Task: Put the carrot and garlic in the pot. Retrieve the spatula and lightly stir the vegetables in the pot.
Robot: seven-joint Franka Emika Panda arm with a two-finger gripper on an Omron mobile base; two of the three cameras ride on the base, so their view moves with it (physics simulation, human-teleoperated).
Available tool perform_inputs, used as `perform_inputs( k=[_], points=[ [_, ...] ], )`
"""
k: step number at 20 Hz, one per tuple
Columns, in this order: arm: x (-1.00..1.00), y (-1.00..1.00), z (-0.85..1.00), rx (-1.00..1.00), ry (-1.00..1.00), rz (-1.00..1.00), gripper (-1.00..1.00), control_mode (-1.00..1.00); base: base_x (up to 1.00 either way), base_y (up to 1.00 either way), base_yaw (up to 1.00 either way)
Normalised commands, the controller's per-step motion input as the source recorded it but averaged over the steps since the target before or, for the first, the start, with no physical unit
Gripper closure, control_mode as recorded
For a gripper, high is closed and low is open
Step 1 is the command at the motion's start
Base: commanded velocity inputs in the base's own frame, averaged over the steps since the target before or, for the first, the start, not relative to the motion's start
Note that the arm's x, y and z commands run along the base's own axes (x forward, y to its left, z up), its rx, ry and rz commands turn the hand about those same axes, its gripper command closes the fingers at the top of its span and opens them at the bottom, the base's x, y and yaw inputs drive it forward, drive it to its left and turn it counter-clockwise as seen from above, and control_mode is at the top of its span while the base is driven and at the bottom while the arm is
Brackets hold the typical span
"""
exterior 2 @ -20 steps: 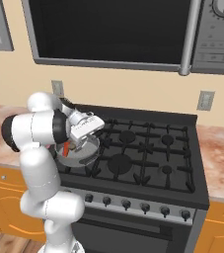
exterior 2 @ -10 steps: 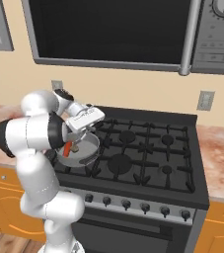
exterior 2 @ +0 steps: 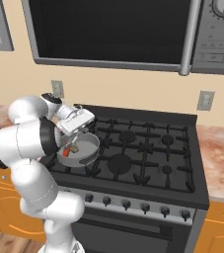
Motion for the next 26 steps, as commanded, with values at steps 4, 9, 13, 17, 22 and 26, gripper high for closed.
perform_inputs(
  k=[4, 9, 13, 17, 22, 26],
  points=[
    [0.38, 0.1, -0.03, -0.01, 0.02, 0.04, 1.0, -1.0, 0.0, 0.0, 0.0],
    [0.34, 0.18, -0.17, -0.02, 0.04, 0.0, 1.0, -1.0, 0.0, 0.0, 0.0],
    [0.06, 0.29, -0.01, 0.0, 0.14, 0.03, 1.0, -1.0, 0.0, 0.0, 0.0],
    [0.24, 0.1, -0.17, -0.04, 0.15, 0.01, 1.0, -1.0, 0.0, 0.0, 0.0],
    [0.34, 0.0, -0.18, -0.11, 0.14, 0.0, 1.0, -1.0, 0.0, 0.0, 0.0],
    [0.41, 0.01, -0.02, -0.09, 0.05, 0.0, 1.0, -1.0, 0.0, 0.0, 0.0]
  ],
)
